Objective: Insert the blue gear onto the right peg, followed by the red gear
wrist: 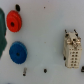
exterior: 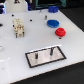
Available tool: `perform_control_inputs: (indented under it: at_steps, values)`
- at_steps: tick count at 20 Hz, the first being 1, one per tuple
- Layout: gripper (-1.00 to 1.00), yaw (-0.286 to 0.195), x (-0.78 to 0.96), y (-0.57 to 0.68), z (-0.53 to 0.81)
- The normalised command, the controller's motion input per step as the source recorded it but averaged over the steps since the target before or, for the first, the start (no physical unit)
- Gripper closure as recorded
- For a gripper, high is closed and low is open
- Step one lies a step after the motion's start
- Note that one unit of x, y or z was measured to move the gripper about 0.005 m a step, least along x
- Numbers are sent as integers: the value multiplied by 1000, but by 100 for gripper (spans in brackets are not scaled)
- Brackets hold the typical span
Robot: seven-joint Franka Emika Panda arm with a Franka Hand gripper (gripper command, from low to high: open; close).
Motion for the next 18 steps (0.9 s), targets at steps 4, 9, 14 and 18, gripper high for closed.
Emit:
perform_control_inputs:
  at_steps: [4, 9, 14, 18]
  values:
    - [-100, 0, -790, 409, -126]
    - [-100, 0, -701, 462, -156]
    - [-100, 0, -656, 516, -265]
    - [-100, 0, -544, 499, -367]
